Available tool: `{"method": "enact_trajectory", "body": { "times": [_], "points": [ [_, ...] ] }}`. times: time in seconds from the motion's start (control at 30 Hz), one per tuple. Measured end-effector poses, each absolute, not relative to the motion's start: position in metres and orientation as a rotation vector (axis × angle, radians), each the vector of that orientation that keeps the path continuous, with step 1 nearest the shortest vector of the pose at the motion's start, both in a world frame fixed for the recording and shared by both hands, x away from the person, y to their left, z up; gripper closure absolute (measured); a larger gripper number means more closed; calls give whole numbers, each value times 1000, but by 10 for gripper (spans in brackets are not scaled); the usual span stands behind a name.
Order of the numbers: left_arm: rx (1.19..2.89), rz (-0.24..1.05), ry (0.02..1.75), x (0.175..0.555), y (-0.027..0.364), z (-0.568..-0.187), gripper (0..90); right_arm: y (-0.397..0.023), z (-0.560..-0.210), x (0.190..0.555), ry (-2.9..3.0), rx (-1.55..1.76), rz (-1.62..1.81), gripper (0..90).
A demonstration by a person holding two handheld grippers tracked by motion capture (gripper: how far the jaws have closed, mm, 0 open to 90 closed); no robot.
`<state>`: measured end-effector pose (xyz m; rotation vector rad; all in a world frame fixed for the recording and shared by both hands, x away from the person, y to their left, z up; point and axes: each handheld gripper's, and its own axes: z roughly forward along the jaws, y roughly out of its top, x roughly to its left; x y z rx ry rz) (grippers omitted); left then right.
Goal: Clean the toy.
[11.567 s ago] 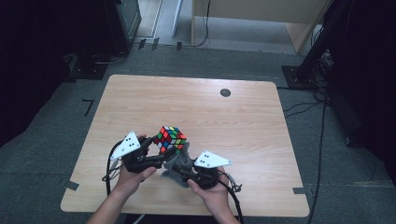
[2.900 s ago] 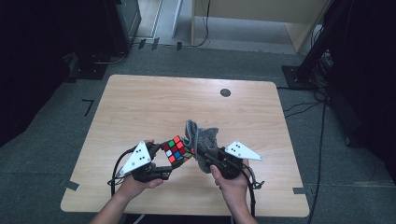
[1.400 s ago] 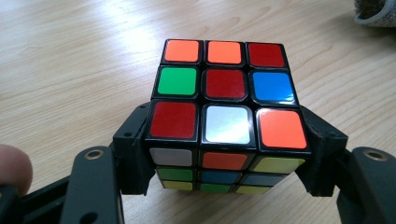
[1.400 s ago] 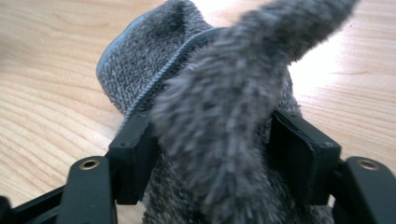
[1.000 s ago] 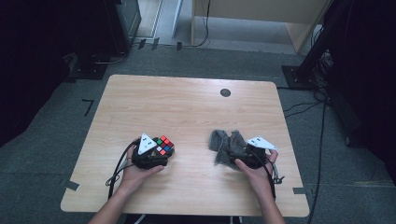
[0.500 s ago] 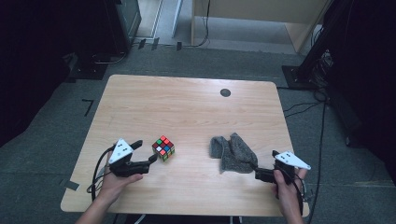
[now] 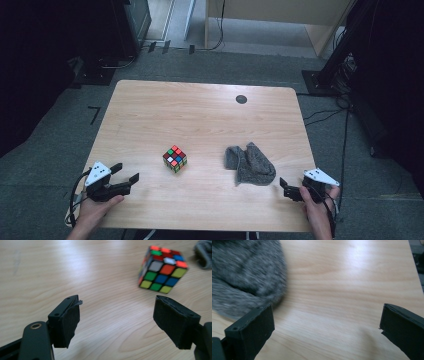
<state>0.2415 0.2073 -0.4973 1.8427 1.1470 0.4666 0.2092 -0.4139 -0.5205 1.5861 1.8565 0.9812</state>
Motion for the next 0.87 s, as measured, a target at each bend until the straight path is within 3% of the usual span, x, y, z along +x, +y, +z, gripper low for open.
{"method": "enact_trajectory", "body": {
  "times": [0.1,0.43,0.87],
  "points": [
    [1905,537,1182,247,208,-504,223,-421,-523,208,1836,1623,954,0],
    [2048,565,1269,255,197,-517,225,-424,-527,210,1873,1687,806,0],
    [2045,555,1289,258,195,-517,186,-424,-527,210,1874,1687,806,0]
  ]
}}
